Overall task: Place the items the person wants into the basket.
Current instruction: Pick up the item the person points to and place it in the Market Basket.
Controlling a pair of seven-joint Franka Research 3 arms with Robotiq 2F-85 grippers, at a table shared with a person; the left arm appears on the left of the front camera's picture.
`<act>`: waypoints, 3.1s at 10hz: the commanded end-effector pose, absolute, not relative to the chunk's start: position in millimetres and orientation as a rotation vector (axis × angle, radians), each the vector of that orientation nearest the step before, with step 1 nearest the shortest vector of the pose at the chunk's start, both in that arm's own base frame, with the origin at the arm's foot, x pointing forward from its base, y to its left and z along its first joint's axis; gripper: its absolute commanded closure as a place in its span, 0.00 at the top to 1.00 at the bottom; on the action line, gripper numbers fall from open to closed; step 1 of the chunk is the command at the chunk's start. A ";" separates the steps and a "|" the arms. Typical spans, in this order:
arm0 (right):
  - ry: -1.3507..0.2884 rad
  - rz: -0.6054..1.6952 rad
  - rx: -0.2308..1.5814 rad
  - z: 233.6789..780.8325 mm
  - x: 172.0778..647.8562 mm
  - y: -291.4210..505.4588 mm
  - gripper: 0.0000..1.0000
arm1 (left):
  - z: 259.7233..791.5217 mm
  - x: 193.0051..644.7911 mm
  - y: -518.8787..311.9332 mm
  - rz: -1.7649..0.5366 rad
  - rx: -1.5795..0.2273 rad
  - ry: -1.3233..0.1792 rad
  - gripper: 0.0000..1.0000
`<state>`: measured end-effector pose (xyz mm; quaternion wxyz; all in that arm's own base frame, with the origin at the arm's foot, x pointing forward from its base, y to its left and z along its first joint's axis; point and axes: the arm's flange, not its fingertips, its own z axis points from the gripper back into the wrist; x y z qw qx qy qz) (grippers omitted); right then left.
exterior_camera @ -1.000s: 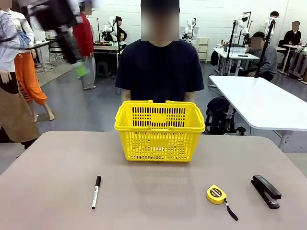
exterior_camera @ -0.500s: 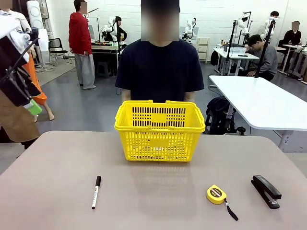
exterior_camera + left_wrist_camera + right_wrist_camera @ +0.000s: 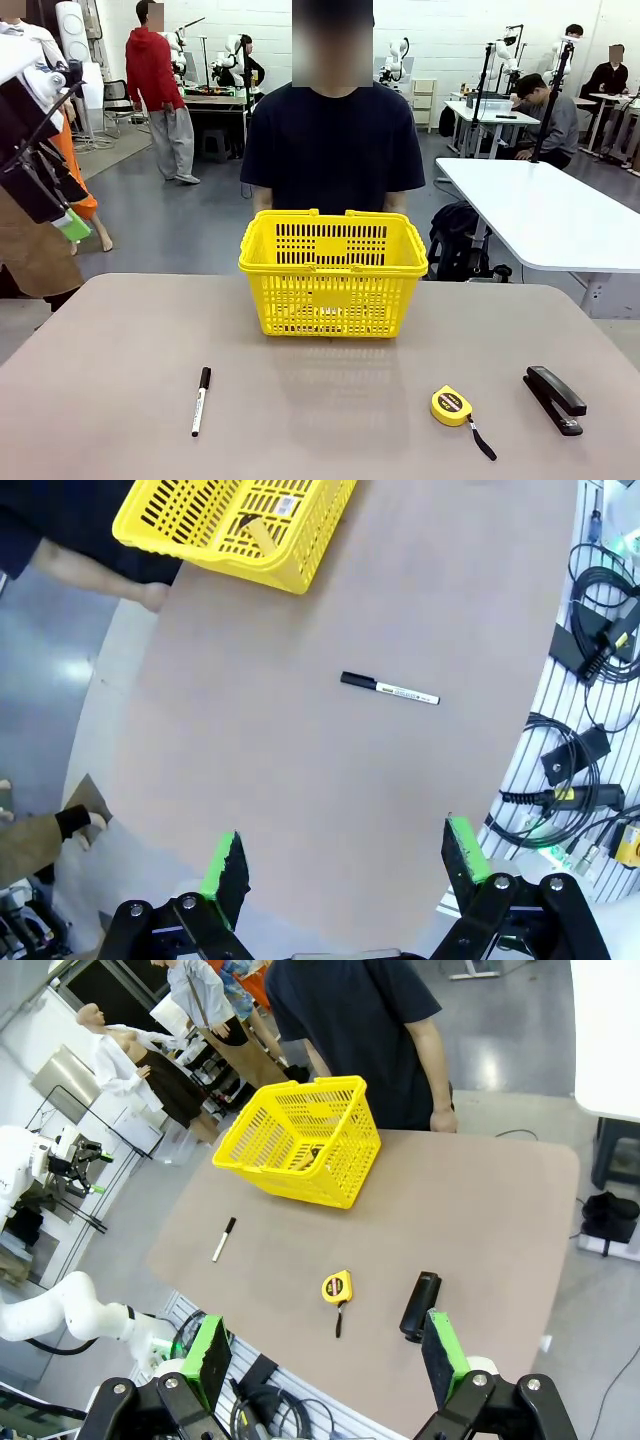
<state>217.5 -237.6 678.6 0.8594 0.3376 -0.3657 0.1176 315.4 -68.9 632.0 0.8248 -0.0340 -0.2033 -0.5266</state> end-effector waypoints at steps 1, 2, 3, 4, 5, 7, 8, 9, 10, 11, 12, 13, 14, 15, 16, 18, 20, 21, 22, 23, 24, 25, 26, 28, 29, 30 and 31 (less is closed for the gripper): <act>-0.781 0.257 0.725 679.9 217.9 -236.2 1.00 | 631.6 315.3 -69.2 -1.118 -0.069 -0.430 1.00; -0.781 0.257 0.725 679.9 217.9 -236.2 1.00 | 654.8 318.0 -54.4 -1.160 -0.197 -0.490 1.00; -0.781 0.257 0.725 679.9 217.9 -236.2 1.00 | 677.4 313.6 -29.4 -1.232 -0.289 -0.538 1.00; -0.781 0.257 0.725 679.9 217.9 -236.2 1.00 | 694.2 307.1 -1.7 -1.270 -0.410 -0.571 1.00; -0.781 0.257 0.725 679.9 217.9 -236.2 1.00 | 711.6 307.4 33.8 -1.289 -0.531 -0.615 1.00; -0.781 0.257 0.725 679.9 217.9 -236.2 1.00 | 706.5 301.9 89.6 -1.272 -0.584 -0.682 1.00; -0.781 0.257 0.725 679.9 217.9 -236.2 1.00 | 701.6 304.4 117.4 -1.261 -0.627 -0.709 1.00; -0.781 0.257 0.725 679.9 217.9 -236.2 1.00 | 693.7 305.3 142.5 -1.224 -0.627 -0.769 1.00; -0.781 0.257 0.725 679.9 217.9 -236.2 1.00 | 679.3 301.8 162.6 -1.153 -0.550 -0.845 1.00; -0.781 0.257 0.725 679.9 217.9 -236.2 1.00 | 673.3 296.7 176.1 -1.112 -0.533 -0.897 1.00; -0.781 0.257 0.725 679.9 217.9 -236.2 1.00 | 671.8 294.2 186.5 -1.091 -0.533 -0.919 1.00; -0.781 0.257 0.725 679.9 217.9 -236.2 1.00 | 672.8 294.1 194.1 -1.078 -0.513 -0.935 1.00; -0.781 0.257 0.725 679.9 217.9 -236.2 1.00 | 669.7 292.7 198.5 -1.052 -0.505 -0.951 1.00; -0.781 0.257 0.725 679.9 217.9 -236.2 1.00 | 664.5 289.2 200.2 -1.034 -0.509 -0.956 1.00; -0.781 0.257 0.725 679.9 217.9 -236.2 1.00 | 666.7 291.8 202.2 -1.006 -0.517 -0.942 1.00; -0.781 0.257 0.725 679.9 217.9 -236.2 1.00 | 672.9 289.6 209.5 -1.037 -0.524 -0.926 1.00; -0.781 0.257 0.725 679.9 217.9 -236.2 1.00 | 672.9 289.6 209.5 -1.037 -0.524 -0.926 1.00; -0.781 0.257 0.725 679.9 217.9 -236.2 1.00 | 672.9 289.6 209.5 -1.037 -0.524 -0.926 1.00; -0.781 0.257 0.725 679.9 217.9 -236.2 1.00 | 672.9 289.6 209.5 -1.037 -0.524 -0.926 1.00; -0.781 0.257 0.725 679.9 217.9 -236.2 1.00 | 672.9 289.6 209.5 -1.037 -0.524 -0.926 1.00; -0.781 0.257 0.725 679.9 217.9 -236.2 1.00 | 672.9 289.6 209.5 -1.037 -0.524 -0.926 1.00; -0.781 0.257 0.725 679.9 217.9 -236.2 1.00 | 672.9 289.6 209.5 -1.037 -0.524 -0.926 1.00; -0.781 0.257 0.725 679.9 217.9 -236.2 1.00 | 672.9 289.6 209.5 -1.037 -0.524 -0.926 1.00; -0.781 0.257 0.725 679.9 217.9 -236.2 1.00 | 672.9 289.6 209.5 -1.037 -0.524 -0.926 1.00; -0.781 0.257 0.725 679.9 217.9 -236.2 1.00 | 672.9 289.6 209.5 -1.037 -0.524 -0.926 1.00; -0.781 0.257 0.725 679.9 217.9 -236.2 1.00 | 672.9 289.6 209.5 -1.037 -0.524 -0.926 1.00; -0.781 0.257 0.725 679.9 217.9 -236.2 1.00 | 672.9 289.6 209.5 -1.037 -0.524 -0.926 1.00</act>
